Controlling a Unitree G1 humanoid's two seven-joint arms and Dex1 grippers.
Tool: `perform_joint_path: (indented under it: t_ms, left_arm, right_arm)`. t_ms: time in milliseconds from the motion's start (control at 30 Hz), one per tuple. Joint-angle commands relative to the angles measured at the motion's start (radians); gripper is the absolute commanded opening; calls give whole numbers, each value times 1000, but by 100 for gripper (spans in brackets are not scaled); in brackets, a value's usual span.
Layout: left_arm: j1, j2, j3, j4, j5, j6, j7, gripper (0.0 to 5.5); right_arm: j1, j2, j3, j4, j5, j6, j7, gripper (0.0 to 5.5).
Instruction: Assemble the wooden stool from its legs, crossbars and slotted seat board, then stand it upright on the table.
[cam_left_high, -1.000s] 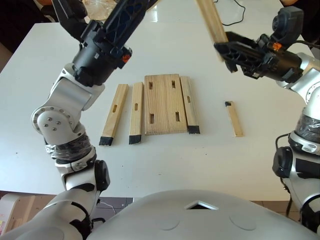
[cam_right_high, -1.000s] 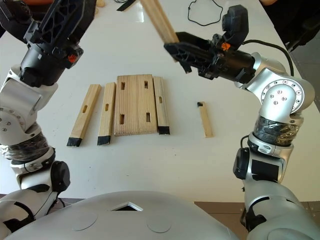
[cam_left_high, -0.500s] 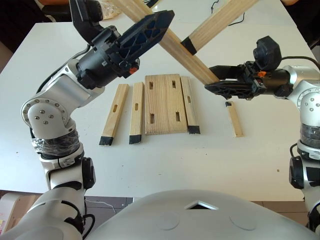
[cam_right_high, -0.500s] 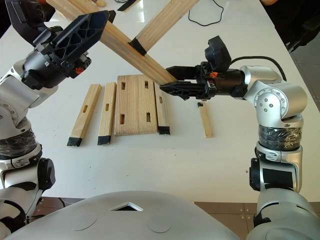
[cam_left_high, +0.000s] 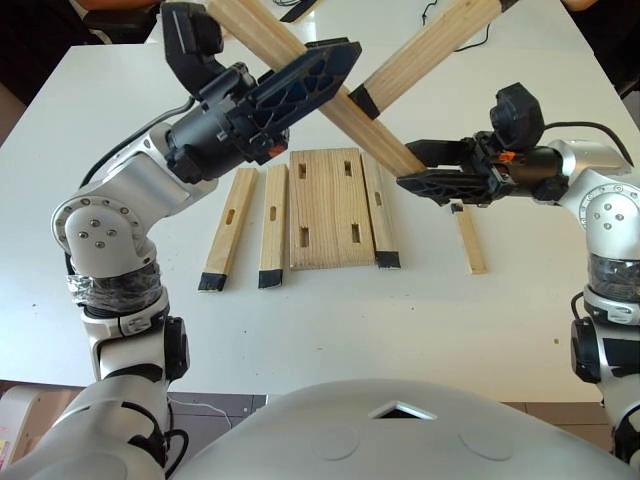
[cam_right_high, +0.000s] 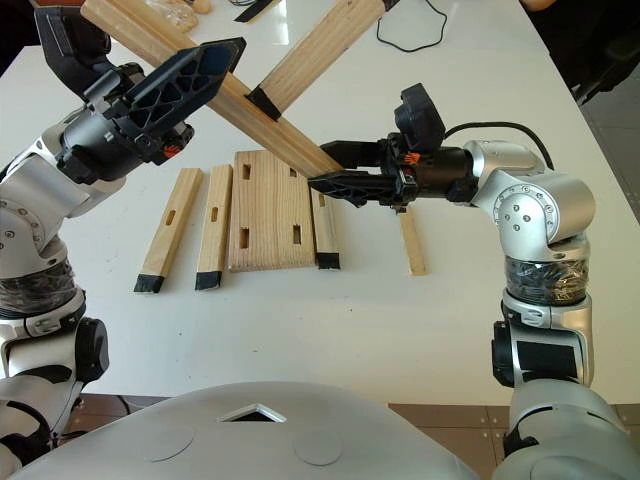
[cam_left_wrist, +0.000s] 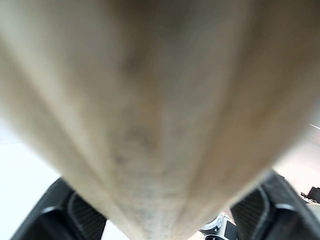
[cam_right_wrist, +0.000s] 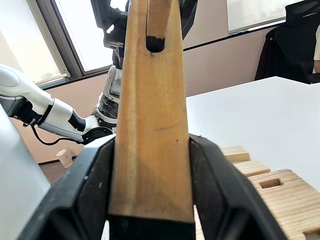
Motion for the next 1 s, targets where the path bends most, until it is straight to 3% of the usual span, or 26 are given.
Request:
perform_joint_path:
  t_ms: [33, 133, 433, 467, 667, 833, 1000]
  left_arm:
    - [14, -1, -11, -13, 0, 1, -2, 264]
    - [21, 2, -9, -19, -1, -1, -6, 222]
    - [31, 14, 1, -19, 19, -9, -25, 221]
    - [32, 11, 3, -17, 31, -16, -26, 220]
    - [29, 12, 12, 10, 123, -48, -35, 215]
    - [28, 99, 84, 66, 234, -78, -95, 210]
    - [132, 278, 88, 84, 476, -155, -361, 210]
  right_arm:
    - [-3, 0, 7, -14, 5, -9, -9, 209]
    - [-2, -3, 11, -16, 6, -6, -10, 209]
    - [10, 3, 8, 6, -35, -33, -58, 209]
    - [13, 7, 7, 10, -44, -47, -62, 246]
    - [60, 13, 3, 5, -78, -99, -99, 330]
    - [109, 6, 10, -2, -162, -175, -150, 348]
    - [154, 13, -6, 32, -237, -258, -204, 348]
